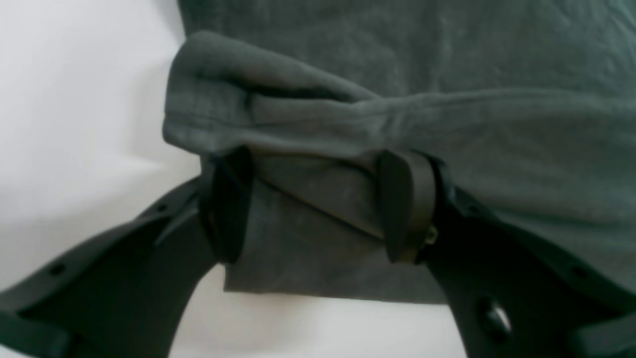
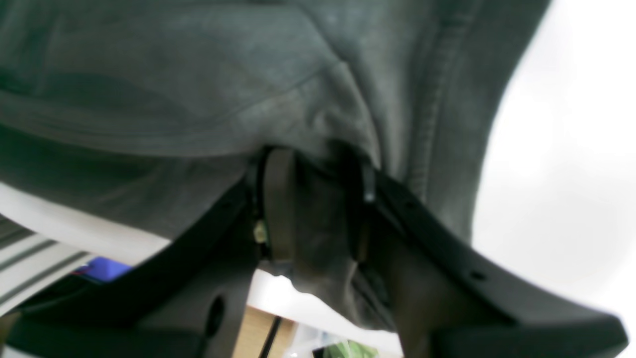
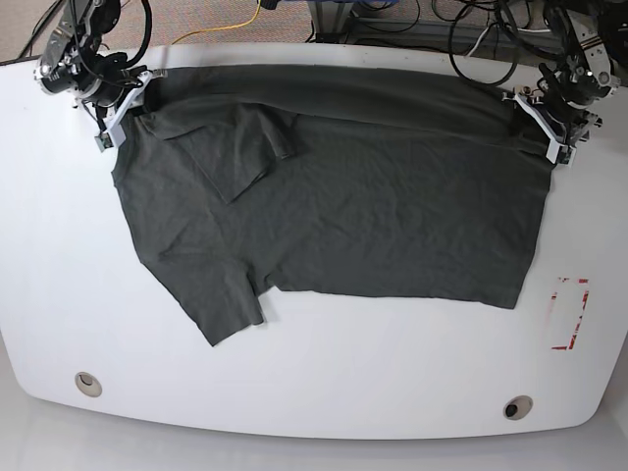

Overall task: Layout the t-shirt on the table in an organized manner, then fold the t-shirt properly
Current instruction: 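Release the shirt edge and move both grippers to the shirt's hem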

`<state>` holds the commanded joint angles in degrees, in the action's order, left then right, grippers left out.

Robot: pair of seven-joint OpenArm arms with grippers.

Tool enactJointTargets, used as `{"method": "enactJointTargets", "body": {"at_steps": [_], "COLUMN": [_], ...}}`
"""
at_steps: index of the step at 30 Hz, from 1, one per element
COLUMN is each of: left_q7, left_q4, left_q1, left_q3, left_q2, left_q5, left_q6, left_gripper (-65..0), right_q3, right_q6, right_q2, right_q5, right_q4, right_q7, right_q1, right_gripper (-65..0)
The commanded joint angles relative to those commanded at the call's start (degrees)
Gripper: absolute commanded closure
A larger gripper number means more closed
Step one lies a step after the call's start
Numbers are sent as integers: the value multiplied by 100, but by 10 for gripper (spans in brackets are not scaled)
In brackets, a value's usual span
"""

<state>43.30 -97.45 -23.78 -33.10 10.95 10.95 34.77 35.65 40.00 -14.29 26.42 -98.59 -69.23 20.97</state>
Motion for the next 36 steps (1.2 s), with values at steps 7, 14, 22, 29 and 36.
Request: {"method": "enactJointTargets", "body": {"at_steps": [7,14,22,29,36], "left_q7": [9,598,1213,1697,1697], "left_q4": [-273,-633,-1363,-1556,-1512], "left_q1": [-176,-70,404,1046,2004], "left_q3": [-88,-211,-352,-360,-281], "left_q2": [-35,-26,-35,-18,-26], "left_q5": [9,18,26,18,-26], "left_q6": [9,18,343,523,523], "left_gripper": [-378,-378,-381,-381,-381], "right_q3": [0,18,141,730,703], "right_q6": [0,0,0,0,0], "right_q2": [-9,26,220,193,193], "right_q5": [9,26,44,325,-220], "right_q4": [-26,-475,-1829,-1714,-1178], "right_q7": [-9,-35,-246,-316,-299], "right_q1": [53,185,255,-352,-1653], "right_gripper": [-160,-162,-289,-552,-639]}}
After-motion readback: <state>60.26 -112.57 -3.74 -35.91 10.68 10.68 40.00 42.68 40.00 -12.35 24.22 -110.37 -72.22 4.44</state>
